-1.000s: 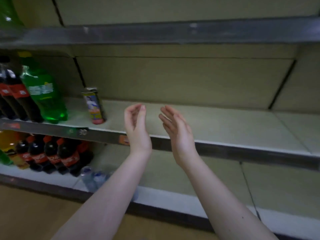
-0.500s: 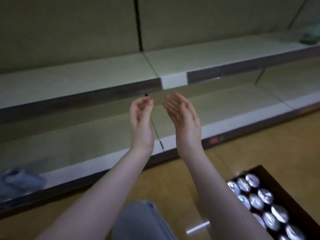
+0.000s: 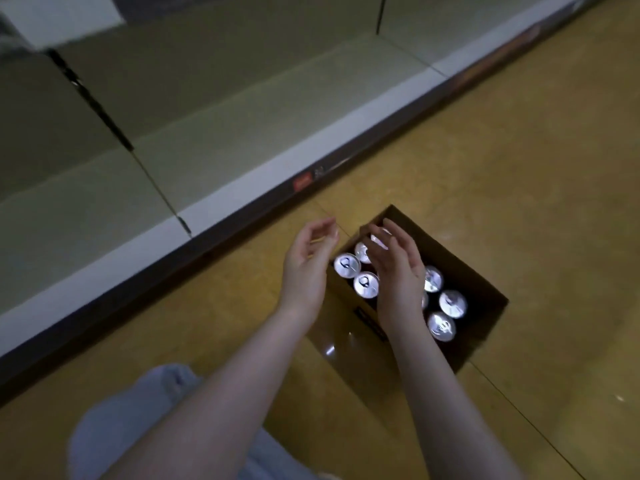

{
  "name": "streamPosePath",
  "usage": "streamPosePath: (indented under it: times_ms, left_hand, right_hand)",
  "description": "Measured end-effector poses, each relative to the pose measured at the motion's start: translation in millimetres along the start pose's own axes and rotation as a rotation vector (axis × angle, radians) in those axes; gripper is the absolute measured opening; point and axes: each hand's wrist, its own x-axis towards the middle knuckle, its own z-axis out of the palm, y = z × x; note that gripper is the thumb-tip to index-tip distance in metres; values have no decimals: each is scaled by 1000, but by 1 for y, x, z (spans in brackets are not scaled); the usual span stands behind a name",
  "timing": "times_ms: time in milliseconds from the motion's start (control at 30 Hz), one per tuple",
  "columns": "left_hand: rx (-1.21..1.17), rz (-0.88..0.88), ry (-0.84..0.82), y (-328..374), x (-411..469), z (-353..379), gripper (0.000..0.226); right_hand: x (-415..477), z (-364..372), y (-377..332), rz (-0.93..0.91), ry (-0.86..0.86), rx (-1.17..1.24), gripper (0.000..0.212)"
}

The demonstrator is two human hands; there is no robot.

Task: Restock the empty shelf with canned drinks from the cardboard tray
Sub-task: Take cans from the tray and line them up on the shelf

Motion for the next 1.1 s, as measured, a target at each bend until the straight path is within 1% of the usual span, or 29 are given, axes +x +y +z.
streamPosePath:
  times_ms: [67,167,300,367,433,467,533,567,633,767,900,1000,1100]
  left_hand:
    - [14,-45,-31,-17,-4,14,13]
    - [17,-98,-75,-35,-9,29,13]
    - [78,-167,-143,-53,-8,47,13]
    - [110,-176,-168,-58,-8,53,13]
    - [133,-184,-193,-58,-7,54,14]
    - [139,-189,-201,-58,-6,54,14]
    - [147,-191,-202,-56,-3,53,15]
    - [155,-185,-201,-55,-1,53,16]
    - [171,-174,-198,-54,3,52,17]
    - [179,-169,-213,-52,7,50,21]
    - [183,-181,-207,-53,6,48,26]
    - [130,-218,-227,-47,3,41,31]
    - [123,-238,-257,-40,4,35,34]
  right_hand:
    - [2,-21,7,17,75,-12,22]
    - [5,-47,16,28,141,-63,21]
    - [15,-82,34,80,221,-233,20]
    - [20,-99,44,130,266,-400,18]
    - [25,-115,54,228,274,-688,21]
    - [27,-122,58,299,264,-821,24]
    - [28,-130,67,433,211,-963,26]
    - [30,-131,71,474,187,-988,24]
    - [35,-133,79,486,181,-999,21]
    - [38,-132,79,424,193,-1049,17]
    - [35,-132,74,393,203,-1042,10]
    - [34,-130,65,391,203,-1080,14]
    - [35,-126,43,358,176,-1135,13]
